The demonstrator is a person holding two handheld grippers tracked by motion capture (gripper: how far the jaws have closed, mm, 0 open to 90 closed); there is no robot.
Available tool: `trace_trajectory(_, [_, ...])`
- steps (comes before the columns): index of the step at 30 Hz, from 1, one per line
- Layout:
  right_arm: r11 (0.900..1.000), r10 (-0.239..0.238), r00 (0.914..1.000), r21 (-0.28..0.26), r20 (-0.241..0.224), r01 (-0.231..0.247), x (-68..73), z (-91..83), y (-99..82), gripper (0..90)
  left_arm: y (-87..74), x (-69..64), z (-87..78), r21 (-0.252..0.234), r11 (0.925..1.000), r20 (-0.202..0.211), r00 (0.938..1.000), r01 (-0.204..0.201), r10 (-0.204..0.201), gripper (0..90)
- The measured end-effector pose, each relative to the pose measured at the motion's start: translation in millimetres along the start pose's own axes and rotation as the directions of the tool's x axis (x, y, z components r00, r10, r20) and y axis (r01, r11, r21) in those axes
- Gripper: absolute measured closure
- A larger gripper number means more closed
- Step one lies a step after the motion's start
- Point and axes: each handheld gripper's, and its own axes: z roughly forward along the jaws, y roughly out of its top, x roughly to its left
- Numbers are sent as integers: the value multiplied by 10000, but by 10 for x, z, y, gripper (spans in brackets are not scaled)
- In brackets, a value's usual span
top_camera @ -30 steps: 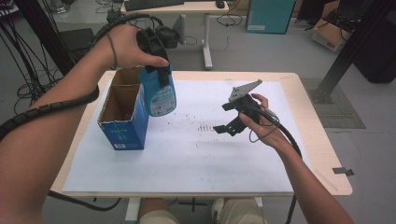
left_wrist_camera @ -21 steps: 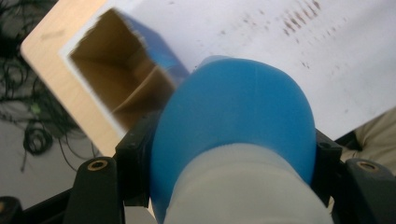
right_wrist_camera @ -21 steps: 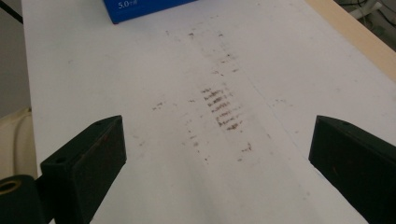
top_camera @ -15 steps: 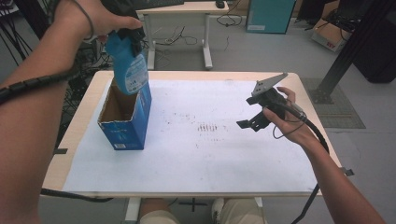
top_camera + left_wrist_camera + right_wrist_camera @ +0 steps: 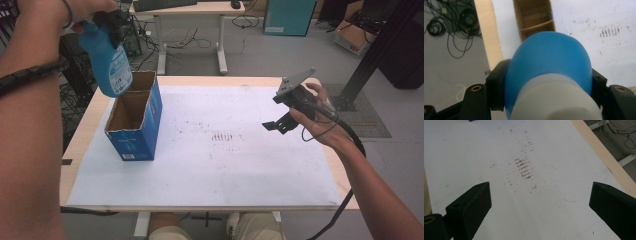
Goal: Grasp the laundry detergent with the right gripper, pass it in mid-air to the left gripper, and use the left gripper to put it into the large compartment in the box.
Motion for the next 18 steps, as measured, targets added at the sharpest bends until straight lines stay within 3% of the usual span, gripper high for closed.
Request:
trace_trajectory(4, [9999,-39,10000,93,32,39,29,16,25,43,-4,74,17,-71,9965,106,9965,833,-832,359])
trace_trajectory(7, [9999,-17,10000,141,-47,17,42,26,31,44,-6,133,14,-110,9943,134,9943,1061,-1059,359])
trace_trajectory(11, [9997,82,9999,239,-95,-80,42,39,17,45,-8,178,36,-133,9871,269,9869,1597,-1593,359])
trace_trajectory(18, [10000,-33,10000,72,-78,33,59,22,17,43,16,156,154,30,9825,528,9811,1861,-1859,360])
